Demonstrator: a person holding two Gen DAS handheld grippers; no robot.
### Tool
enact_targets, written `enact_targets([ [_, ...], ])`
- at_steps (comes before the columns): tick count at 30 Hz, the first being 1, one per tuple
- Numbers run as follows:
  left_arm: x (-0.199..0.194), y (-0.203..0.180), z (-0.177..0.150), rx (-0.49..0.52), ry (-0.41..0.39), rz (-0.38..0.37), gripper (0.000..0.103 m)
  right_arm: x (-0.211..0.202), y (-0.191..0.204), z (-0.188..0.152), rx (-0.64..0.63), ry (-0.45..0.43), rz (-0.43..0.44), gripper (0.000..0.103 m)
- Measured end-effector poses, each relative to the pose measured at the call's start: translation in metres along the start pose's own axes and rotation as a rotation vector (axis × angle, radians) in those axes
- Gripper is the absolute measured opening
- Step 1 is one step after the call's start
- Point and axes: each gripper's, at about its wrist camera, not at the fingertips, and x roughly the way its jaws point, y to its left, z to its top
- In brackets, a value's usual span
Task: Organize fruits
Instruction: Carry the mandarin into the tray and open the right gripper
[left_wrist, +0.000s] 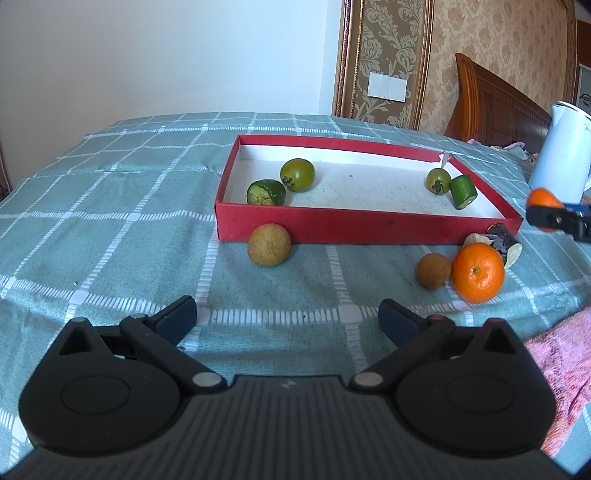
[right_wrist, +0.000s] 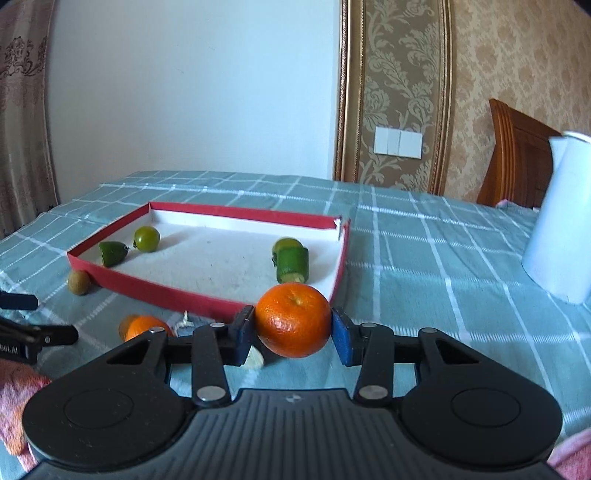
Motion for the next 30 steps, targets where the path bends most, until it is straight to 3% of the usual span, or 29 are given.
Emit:
enact_targets([
  [16,0.000,0.000,0.000,0.001,0.001,0.001,0.103,0.075,0.033,0.046,-0.058,0.068,0.042,0.043],
  [30,0.000,0.000,0.000,0.002,0.001,0.001,0.103,0.121,0.047,0.034,-0.081,0.183,0.044,0.043],
])
